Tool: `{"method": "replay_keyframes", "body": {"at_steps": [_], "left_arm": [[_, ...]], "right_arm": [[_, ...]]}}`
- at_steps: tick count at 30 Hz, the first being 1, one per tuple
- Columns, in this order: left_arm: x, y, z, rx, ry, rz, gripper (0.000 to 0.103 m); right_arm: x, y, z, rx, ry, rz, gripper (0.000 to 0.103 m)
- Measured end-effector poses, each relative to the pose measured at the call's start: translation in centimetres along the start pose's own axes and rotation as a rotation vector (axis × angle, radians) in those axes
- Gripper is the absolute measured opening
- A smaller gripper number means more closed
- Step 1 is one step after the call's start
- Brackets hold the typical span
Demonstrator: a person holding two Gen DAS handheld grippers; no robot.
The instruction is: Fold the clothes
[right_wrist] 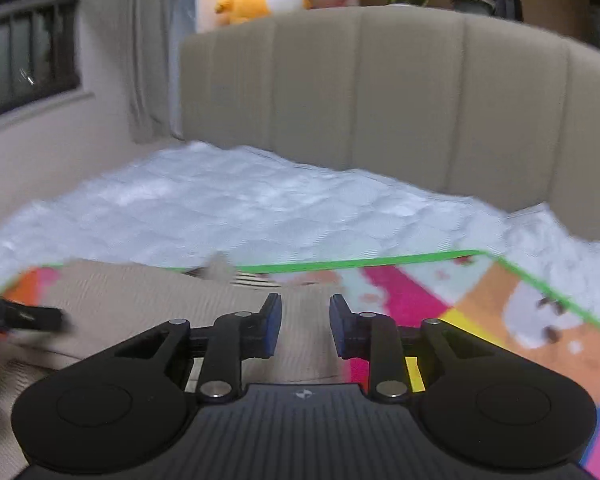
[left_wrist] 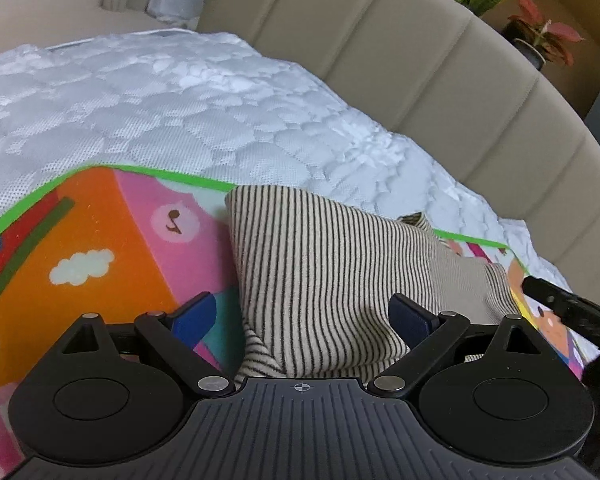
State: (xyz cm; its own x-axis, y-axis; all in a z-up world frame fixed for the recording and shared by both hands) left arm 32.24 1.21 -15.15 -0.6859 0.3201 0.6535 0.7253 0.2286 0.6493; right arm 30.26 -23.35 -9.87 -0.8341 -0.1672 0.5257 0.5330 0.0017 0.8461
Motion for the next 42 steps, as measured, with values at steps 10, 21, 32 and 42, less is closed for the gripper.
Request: {"method": "replay_keyframes", "body": {"at_steps": [10, 21, 32, 42], "left_arm": [[0.4, 0.3, 0.8, 0.04, 0.007, 0.002, 0.097], [2.2, 2.9, 6.7, 0.231, 0.083, -0.095, 0.099], [3.7, 3.9, 7.5, 0.322, 0.017, -0.132, 0.099], [9.3, 2.7, 2.1, 0.204, -0.057, -0.131, 0.1]], "right_arm": [[-2.3, -1.0, 2.0, 0.042, 0.033, 0.127, 0.039], [-14.3, 1.9, 5.0, 0.137, 0.004, 0.203, 0.032], [0.5, 5.3, 4.7, 0.061, 0.139, 0.044, 0.003], [9.5, -5.1, 5.1, -0.004, 0.154, 0.228, 0.003]]}}
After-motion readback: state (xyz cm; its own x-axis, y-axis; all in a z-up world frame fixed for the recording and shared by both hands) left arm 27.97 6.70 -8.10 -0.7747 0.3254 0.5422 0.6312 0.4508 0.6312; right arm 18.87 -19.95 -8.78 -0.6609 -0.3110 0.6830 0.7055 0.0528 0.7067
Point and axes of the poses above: each gripper's, at about its wrist camera, not at the fingertips, and x roughly against the way its jaws point, z to its left, y to its top, the point moved 10 cm from there along -x, roughly the way its jaws point, and after that the axes turned 4 degrees about y, right-handed, at the moved point
